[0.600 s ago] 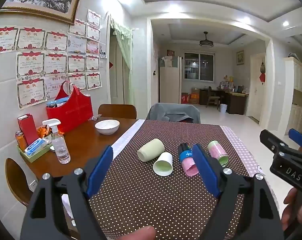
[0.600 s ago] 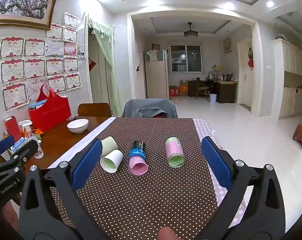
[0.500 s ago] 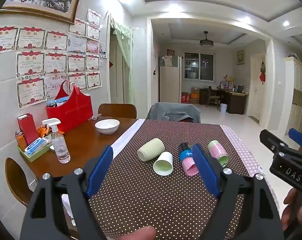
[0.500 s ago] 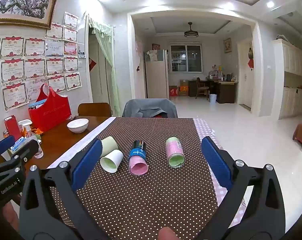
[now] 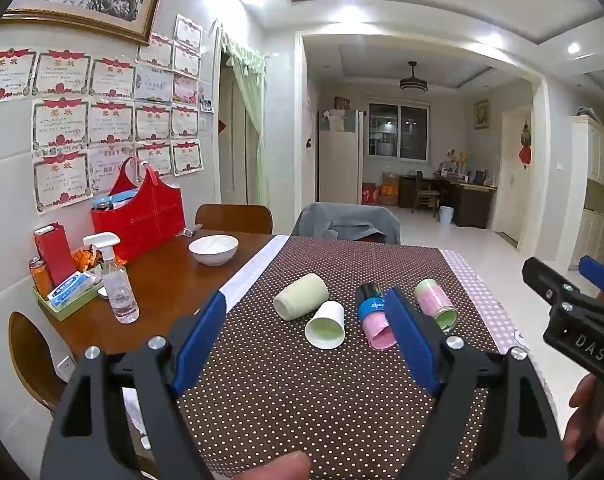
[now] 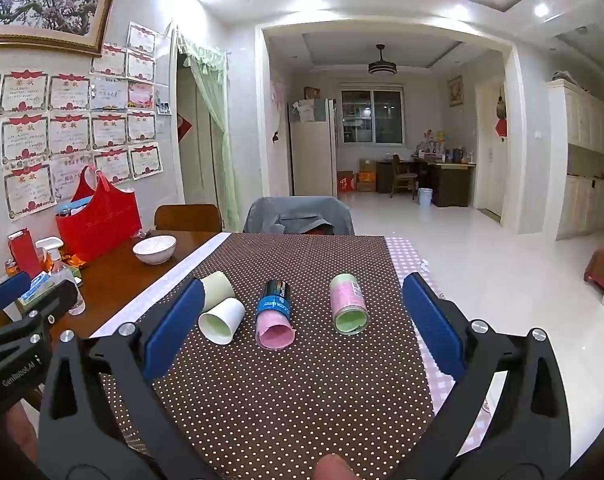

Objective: Flip cup upside down

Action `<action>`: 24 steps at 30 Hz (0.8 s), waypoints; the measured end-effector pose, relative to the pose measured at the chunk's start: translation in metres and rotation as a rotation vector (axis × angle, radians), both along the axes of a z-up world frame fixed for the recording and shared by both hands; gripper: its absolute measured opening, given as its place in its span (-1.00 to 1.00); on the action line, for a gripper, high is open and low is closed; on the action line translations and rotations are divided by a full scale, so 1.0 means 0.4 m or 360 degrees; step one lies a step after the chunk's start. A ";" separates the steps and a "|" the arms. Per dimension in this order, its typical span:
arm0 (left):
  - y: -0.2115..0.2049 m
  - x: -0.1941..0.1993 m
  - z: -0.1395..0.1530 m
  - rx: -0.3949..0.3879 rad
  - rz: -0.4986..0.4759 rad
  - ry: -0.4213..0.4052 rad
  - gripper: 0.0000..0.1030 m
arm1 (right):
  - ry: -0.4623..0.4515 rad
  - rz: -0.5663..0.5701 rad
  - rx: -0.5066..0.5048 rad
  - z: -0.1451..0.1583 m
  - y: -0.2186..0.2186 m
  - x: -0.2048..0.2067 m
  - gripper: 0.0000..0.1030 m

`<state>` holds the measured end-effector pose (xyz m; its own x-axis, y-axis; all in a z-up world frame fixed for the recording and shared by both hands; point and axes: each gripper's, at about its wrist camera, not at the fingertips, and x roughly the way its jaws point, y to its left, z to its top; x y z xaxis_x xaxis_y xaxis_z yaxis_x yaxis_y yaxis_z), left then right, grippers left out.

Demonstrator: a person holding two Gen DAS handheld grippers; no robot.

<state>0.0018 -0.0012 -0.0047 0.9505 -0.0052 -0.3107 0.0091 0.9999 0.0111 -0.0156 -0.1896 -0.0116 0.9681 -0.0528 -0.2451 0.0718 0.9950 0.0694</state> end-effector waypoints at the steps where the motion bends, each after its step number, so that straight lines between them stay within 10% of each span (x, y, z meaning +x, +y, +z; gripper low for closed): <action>1: 0.000 0.000 0.000 0.0000 -0.0004 0.0002 0.56 | 0.0000 -0.0002 0.0001 0.001 -0.001 -0.001 0.88; 24: 0.004 0.010 -0.008 0.0000 -0.0014 0.0018 0.56 | 0.0003 -0.0005 -0.0001 0.006 -0.005 0.000 0.88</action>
